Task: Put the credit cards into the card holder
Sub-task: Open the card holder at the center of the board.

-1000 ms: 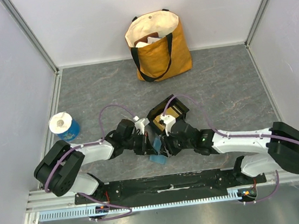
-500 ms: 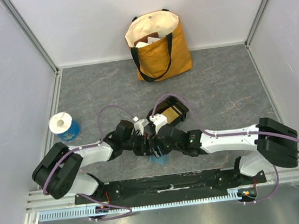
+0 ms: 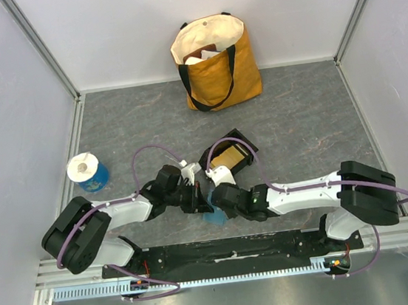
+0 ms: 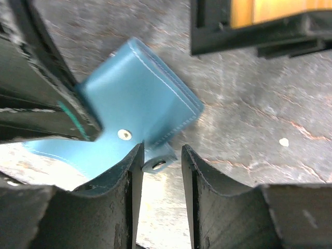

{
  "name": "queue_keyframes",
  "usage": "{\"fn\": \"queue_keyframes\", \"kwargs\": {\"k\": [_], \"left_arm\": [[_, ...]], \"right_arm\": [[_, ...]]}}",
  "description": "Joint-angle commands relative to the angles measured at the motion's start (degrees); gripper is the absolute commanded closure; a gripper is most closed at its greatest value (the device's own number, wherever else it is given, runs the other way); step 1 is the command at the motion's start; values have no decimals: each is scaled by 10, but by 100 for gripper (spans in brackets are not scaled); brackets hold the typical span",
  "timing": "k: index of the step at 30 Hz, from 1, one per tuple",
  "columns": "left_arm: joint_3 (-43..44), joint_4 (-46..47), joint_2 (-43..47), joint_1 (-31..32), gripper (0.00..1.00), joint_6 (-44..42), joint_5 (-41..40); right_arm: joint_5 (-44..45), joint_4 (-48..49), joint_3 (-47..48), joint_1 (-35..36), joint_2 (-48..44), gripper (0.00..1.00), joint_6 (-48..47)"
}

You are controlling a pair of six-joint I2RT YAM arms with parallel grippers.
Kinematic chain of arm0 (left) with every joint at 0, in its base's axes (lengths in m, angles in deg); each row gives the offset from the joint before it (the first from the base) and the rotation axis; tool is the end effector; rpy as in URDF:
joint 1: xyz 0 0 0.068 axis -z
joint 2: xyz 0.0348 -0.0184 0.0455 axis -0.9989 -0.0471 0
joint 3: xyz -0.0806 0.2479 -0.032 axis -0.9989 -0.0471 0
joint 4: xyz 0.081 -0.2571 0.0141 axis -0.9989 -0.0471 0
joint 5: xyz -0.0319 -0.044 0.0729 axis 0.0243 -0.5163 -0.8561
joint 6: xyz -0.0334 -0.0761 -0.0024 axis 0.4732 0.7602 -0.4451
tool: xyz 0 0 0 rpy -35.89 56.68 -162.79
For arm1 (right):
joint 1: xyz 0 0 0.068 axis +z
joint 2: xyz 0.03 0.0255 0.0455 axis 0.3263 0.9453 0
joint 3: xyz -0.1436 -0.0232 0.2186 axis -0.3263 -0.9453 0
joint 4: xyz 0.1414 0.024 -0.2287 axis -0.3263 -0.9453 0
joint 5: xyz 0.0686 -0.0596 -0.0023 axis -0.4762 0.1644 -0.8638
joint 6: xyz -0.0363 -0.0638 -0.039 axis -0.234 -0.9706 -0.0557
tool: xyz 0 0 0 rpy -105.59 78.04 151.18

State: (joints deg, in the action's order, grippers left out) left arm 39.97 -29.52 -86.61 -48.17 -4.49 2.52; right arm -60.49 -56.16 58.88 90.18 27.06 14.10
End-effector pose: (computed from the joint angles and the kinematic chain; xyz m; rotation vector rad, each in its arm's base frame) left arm 0.1748 -0.1934 0.0873 0.4367 2.5426 -1.2408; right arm 0.1287 0.2882 0.1238 -0.6520 2.3523 0.3040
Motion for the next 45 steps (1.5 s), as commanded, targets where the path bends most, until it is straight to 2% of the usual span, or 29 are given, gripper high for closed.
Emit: {"fn": "queue_keyframes", "kwargs": {"k": [1, 9, 14, 19, 23, 27, 31, 35, 36, 38, 42, 45], "left_arm": [[-3, 17, 12, 1, 98, 11, 1], [-13, 17, 20, 0, 96, 18, -7], [-26, 26, 15, 1, 85, 33, -3], [-58, 35, 22, 7, 67, 84, -28], [-65, -31, 78, 12, 52, 119, -77], [-46, -113, 148, 14, 44, 126, -124], [14, -237, 189, 13, 37, 100, -188], [94, -303, 191, 5, 24, 71, -244], [116, -304, 177, 0, 22, 63, -244], [159, -296, 137, -22, 20, 52, -231], [203, -239, 58, -83, 21, 58, -167], [214, -175, 5, -125, 26, 84, -104]], "right_arm": [[50, -41, -14, 1, -24, 59, 28], [53, -56, -71, 1, -64, 62, 67], [36, -20, -95, -2, -48, 64, 79], [45, -35, -90, -3, -18, 67, 89], [73, -96, -87, -6, -12, 70, 108], [69, -120, -93, -13, -39, 69, 116], [67, -142, -65, -21, -83, 62, 101], [41, -137, -13, -49, -163, 43, 41], [36, -139, 7, -61, -176, 35, 29], [5, -137, 50, -105, -187, 30, -6], [-76, -137, 153, -208, -147, 25, -82], [-147, -139, 233, -273, -72, 23, -124]]}}
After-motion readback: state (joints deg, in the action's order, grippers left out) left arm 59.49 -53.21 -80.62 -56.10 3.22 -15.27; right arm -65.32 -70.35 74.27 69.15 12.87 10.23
